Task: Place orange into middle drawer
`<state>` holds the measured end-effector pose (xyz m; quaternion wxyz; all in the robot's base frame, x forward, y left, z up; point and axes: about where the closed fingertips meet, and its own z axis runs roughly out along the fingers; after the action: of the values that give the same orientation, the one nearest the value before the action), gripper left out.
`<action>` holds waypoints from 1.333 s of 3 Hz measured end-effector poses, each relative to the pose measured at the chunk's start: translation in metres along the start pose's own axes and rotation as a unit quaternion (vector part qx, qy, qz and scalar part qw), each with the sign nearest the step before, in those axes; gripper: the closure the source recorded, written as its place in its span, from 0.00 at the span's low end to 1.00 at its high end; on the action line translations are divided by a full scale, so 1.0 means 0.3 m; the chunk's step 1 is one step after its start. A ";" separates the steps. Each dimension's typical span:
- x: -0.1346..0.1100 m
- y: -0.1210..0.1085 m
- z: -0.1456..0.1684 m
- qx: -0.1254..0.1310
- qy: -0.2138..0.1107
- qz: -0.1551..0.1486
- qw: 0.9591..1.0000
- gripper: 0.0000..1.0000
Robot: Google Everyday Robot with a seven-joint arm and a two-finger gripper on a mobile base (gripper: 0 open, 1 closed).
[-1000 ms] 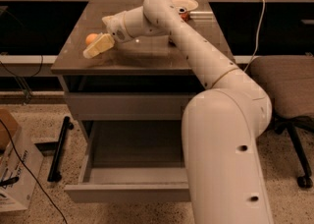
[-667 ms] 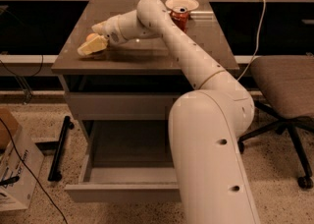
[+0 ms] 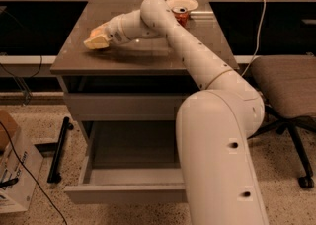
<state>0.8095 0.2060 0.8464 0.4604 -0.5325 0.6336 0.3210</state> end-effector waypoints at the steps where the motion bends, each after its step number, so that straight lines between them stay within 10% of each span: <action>1: -0.029 0.013 -0.086 0.031 0.002 -0.004 1.000 0.96; 4: 0.038 0.301 -0.470 0.126 0.055 0.050 0.989 1.00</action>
Offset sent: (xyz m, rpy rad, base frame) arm -0.0720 -0.0794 0.0395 -0.0875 -0.0550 -0.1989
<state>0.6878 0.0955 0.8805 0.4711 -0.4546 0.7195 0.2315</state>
